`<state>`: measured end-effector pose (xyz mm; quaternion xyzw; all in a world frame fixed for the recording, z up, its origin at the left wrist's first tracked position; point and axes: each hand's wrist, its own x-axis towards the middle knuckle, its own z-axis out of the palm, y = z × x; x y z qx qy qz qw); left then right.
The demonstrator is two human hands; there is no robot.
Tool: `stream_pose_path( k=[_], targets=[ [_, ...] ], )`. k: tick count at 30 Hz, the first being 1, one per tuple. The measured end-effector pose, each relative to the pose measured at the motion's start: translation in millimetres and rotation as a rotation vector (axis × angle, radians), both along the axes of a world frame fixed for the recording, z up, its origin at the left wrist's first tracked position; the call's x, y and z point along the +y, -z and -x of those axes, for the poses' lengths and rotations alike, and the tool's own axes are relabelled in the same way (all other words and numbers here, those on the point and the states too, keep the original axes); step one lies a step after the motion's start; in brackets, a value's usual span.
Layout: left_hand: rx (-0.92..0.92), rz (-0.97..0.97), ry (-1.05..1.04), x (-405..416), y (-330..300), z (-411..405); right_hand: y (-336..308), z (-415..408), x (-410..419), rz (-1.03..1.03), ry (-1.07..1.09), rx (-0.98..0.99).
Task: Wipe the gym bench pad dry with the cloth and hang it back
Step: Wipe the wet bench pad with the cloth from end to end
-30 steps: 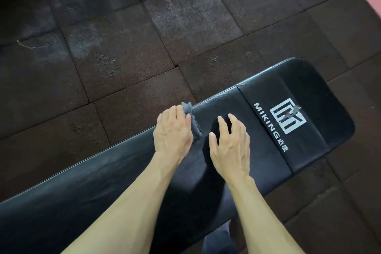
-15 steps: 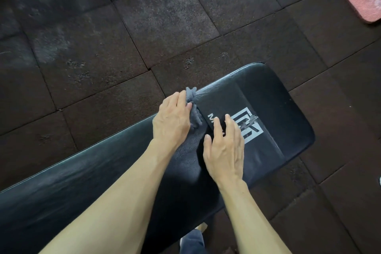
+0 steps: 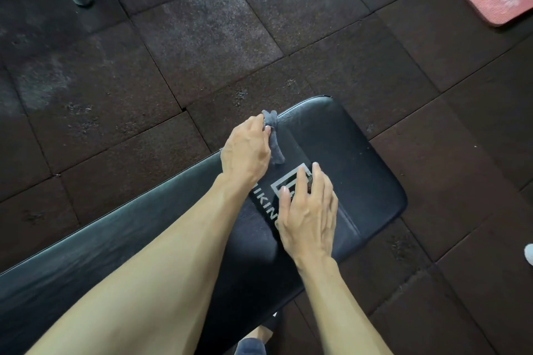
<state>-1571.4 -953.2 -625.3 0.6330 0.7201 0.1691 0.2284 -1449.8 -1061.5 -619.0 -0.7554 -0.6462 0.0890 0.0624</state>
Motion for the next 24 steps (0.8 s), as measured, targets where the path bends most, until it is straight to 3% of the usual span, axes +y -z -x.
stream_pose_path(
  k=[6, 13, 24],
  targets=[
    [0.06, 0.017, 0.085, 30, 2, -40, 6, -29, 25, -0.012, 0.038, -0.027],
    [0.203, 0.096, -0.191, 17, 5, -35, 6, -45, 37, -0.013, 0.064, -0.03],
    [0.15, -0.02, 0.33, 88, 12, -110, 8, -101, 46, -0.034, 0.18, -0.051]
  ],
)
